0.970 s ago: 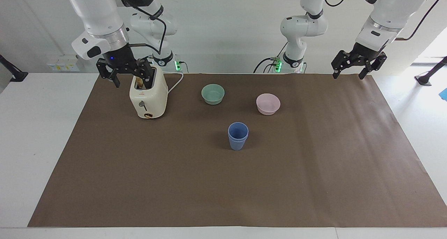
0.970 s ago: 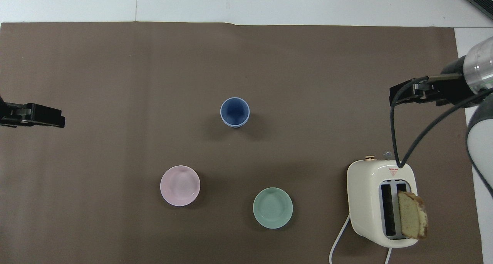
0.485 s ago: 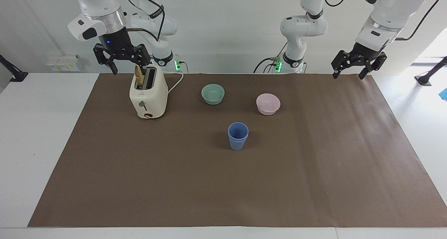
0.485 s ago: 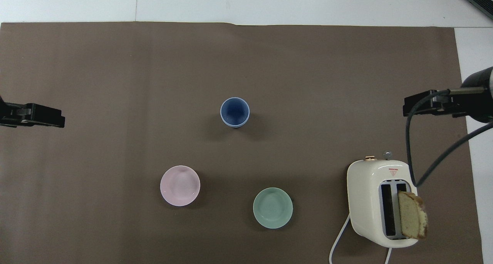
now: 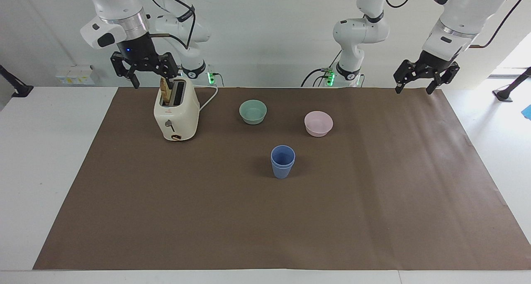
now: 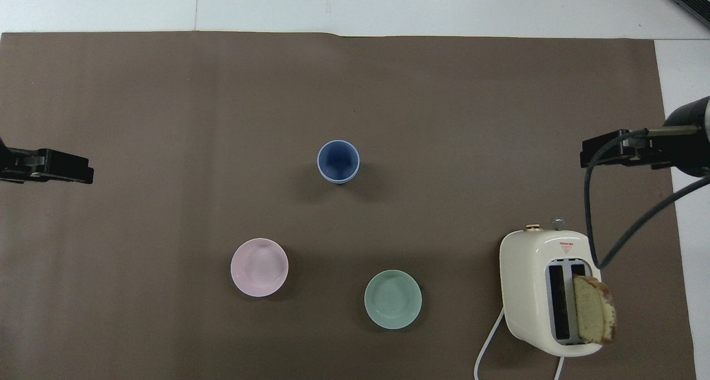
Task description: Stack blue cups with both arms
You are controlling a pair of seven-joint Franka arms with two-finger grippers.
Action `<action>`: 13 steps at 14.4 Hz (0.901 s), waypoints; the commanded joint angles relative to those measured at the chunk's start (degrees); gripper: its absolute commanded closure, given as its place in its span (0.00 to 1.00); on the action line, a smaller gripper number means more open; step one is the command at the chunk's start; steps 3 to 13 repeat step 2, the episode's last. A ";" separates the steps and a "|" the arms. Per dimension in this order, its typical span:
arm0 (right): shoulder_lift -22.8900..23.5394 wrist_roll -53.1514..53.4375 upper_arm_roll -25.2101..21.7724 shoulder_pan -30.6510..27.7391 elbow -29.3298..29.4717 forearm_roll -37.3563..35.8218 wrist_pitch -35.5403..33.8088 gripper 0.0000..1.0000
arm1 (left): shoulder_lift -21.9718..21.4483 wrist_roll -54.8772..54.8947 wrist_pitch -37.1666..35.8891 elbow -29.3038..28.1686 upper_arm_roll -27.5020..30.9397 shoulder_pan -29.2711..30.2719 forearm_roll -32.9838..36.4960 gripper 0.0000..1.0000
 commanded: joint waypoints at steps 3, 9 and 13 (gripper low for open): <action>-1.31 -0.39 0.13 -0.85 -1.66 1.45 0.79 0.00 | -1.19 0.60 -0.54 -0.93 -0.12 0.59 -0.25 0.00; -1.31 -0.39 0.13 -0.85 -1.66 1.45 0.79 0.00 | -1.19 0.60 -0.54 -0.93 -0.12 0.59 -0.25 0.00; -1.31 -0.39 0.13 -0.85 -1.66 1.45 0.79 0.00 | -1.19 0.60 -0.54 -0.93 -0.12 0.59 -0.25 0.00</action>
